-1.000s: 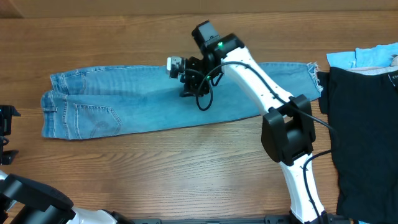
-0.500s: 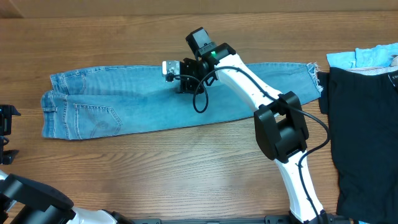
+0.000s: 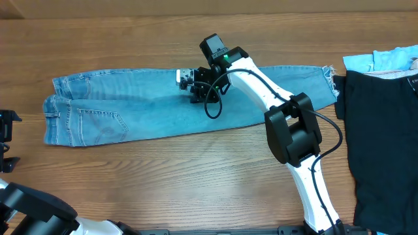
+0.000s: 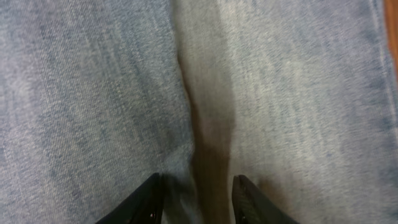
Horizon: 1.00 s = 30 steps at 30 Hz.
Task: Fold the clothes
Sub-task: 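Press and smooth the jeans middle with the right gripper, moving rightward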
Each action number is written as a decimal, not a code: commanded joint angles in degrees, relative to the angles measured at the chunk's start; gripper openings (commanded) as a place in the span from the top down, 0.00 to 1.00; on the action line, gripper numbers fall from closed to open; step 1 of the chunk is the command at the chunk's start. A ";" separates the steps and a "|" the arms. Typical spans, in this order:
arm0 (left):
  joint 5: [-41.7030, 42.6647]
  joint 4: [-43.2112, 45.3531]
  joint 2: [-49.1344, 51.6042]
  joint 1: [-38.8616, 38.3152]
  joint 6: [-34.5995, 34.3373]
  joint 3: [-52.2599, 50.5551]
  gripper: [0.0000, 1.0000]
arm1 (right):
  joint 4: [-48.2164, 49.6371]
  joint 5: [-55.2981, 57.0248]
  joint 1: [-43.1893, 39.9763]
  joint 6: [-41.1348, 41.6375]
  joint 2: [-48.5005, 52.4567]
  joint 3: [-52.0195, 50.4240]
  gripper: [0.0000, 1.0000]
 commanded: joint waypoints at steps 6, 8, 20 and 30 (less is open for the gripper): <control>0.81 0.07 -1.16 -0.07 -0.50 0.13 0.00 | -16.22 0.22 -0.28 -3.26 -0.85 7.37 0.25; 0.81 0.07 -1.16 -0.07 -0.50 0.13 0.00 | -17.79 -0.83 -0.28 -2.71 -0.85 8.72 0.27; 0.81 0.07 -1.16 -0.07 -0.50 0.13 0.00 | -16.02 23.30 -5.40 41.90 -1.46 15.37 0.38; 0.81 0.07 -1.16 -0.07 -0.50 0.13 0.00 | -23.19 23.41 -9.38 99.12 -1.38 16.04 0.69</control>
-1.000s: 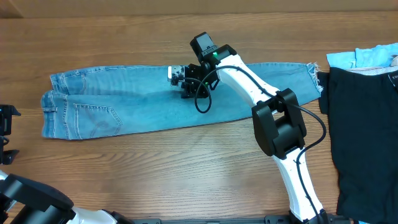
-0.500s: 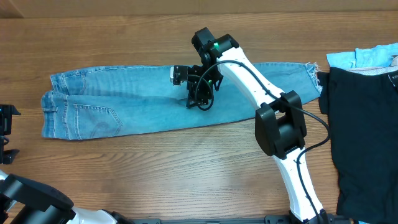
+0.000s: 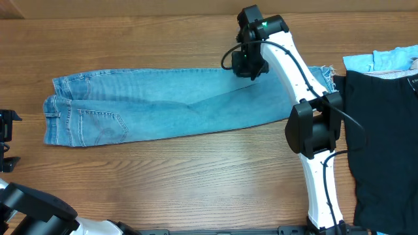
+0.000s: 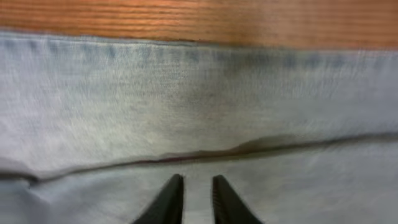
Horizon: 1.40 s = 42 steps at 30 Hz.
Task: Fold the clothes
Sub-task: 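Press and smooth the jeans middle with the right gripper, moving rightward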
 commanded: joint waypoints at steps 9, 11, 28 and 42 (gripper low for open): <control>0.42 0.07 -1.14 -0.07 -0.50 0.13 0.00 | 0.04 7.17 0.61 45.94 0.20 -7.32 0.68; 0.42 0.07 -1.14 -0.07 -0.50 0.13 0.00 | 3.41 7.13 0.46 46.99 0.20 -8.11 0.61; 0.42 0.07 -1.14 -0.07 -0.50 0.13 0.00 | 3.98 6.54 0.46 59.21 3.17 -9.88 0.51; 0.42 0.07 -1.14 -0.07 -0.50 0.13 0.00 | 0.66 -3.54 -4.39 57.24 4.76 -8.81 0.91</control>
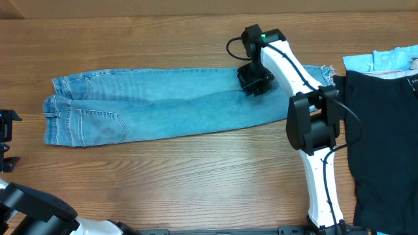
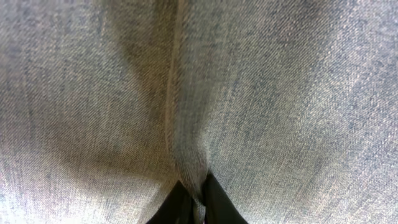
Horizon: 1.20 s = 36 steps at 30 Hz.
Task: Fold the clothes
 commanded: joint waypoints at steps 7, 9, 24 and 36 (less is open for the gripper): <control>0.42 0.07 -1.14 -0.07 -0.50 0.13 0.00 | -3.19 -2.89 -2.38 -4.68 -1.29 11.98 0.90; 0.42 0.07 -1.14 -0.07 -0.50 0.13 0.00 | -3.41 -2.89 -2.38 -4.70 -1.70 15.10 0.89; 0.42 0.07 -1.14 -0.07 -0.50 0.13 0.00 | 9.18 12.07 -2.69 -21.97 -3.37 16.90 0.73; 0.42 0.07 -1.09 -0.07 -0.50 0.13 0.00 | -10.99 13.88 -21.75 -22.69 -9.40 17.64 0.00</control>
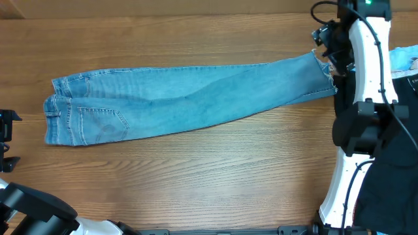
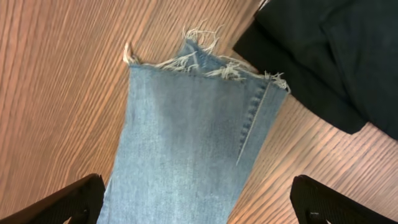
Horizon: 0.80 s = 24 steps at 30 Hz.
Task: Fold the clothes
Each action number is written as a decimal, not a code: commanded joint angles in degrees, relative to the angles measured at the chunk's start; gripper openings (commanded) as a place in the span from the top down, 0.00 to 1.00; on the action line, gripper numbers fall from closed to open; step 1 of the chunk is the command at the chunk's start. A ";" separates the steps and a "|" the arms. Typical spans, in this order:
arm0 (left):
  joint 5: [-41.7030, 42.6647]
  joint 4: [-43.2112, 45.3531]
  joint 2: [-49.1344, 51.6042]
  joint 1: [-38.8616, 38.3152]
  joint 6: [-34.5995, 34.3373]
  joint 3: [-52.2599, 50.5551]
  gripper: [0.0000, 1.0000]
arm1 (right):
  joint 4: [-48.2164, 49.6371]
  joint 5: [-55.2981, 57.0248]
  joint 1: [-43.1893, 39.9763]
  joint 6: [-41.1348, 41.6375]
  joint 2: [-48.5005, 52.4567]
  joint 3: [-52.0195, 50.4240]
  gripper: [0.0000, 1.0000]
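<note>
A pair of light blue jeans [image 1: 189, 101] lies flat across the table, waist at the left and frayed hem [image 1: 323, 68] at the right. In the right wrist view the frayed hem [image 2: 205, 62] lies on the wood, legs stacked. My right gripper [image 1: 328, 51] hovers over that hem end. It is open wide [image 2: 205, 202], with one finger [image 2: 74, 199] at each lower corner of the view and nothing between them. My left gripper [image 1: 6, 140] sits at the table's far left edge, apart from the jeans, its jaws unclear.
A black garment [image 1: 398, 130] lies at the right edge, its corner [image 2: 323, 56] close beside the jeans hem. A light blue cloth [image 1: 403, 57] lies behind it. Bare wood [image 1: 215, 176] fills the front of the table.
My right gripper was shut, pinching denim partway along the leg. Now it is open wide and above the frayed hem, farther right. The leg end lies slightly farther back and straighter.
My right gripper stood open on a crease at mid-jeans. Then it was nearly shut by the far edge of the leg, then pinched shut on the fabric nearer the hem. Now it is open over the hem, and the leg lies smoother. The left arm stayed put.
</note>
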 commanded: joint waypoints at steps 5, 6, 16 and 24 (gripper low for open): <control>0.42 0.07 -1.05 -0.07 -0.50 0.13 0.00 | 0.15 0.39 0.07 -0.42 -1.40 0.98 0.00; 0.42 0.07 -1.05 -0.07 -0.50 0.13 0.00 | 0.17 0.39 0.07 -0.42 -1.40 0.98 0.00; 0.42 0.07 -1.05 -0.07 -0.50 0.13 0.00 | 0.17 0.39 0.07 -0.42 -1.40 0.98 0.00; 0.42 0.07 -1.05 -0.07 -0.50 0.13 0.00 | 0.74 0.42 0.07 -0.42 -1.40 0.98 0.00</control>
